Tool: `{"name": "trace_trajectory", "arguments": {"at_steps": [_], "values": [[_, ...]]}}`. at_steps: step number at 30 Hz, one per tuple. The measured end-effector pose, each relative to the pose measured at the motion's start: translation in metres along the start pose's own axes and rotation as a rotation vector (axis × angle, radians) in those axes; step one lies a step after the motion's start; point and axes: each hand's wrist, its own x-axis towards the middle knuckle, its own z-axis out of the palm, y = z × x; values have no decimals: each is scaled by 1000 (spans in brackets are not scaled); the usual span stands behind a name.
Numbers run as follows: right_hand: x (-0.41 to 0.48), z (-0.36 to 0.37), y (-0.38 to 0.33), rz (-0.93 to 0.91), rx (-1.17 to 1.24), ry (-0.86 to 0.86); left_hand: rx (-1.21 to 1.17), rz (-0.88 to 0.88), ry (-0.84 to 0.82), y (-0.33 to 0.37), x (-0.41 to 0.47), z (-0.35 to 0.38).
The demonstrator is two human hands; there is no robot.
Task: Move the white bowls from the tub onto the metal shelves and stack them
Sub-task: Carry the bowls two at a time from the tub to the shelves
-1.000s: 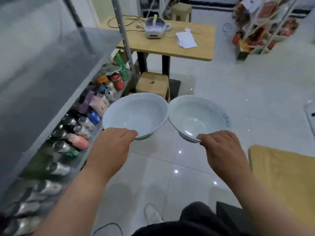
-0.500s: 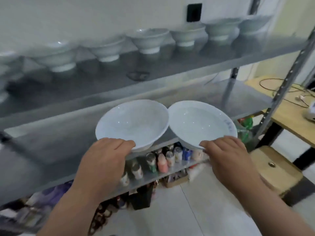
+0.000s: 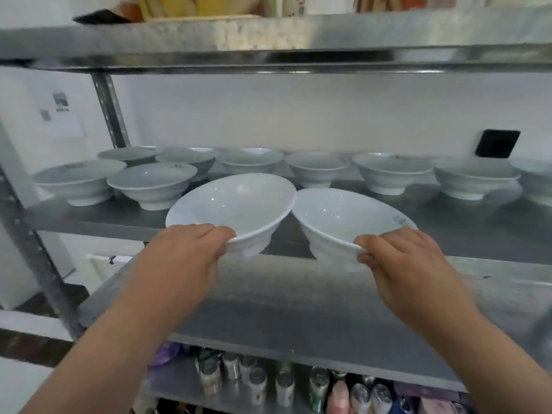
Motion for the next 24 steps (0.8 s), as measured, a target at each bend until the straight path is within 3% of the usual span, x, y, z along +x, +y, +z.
{"name": "trace_trajectory", "arguments": {"at_steps": [16, 24], "values": [[69, 92, 3, 117, -156, -45, -35, 111, -125, -83, 81, 81], [84, 110, -1, 124, -129, -113, -14, 130, -78, -102, 95, 111]]}}
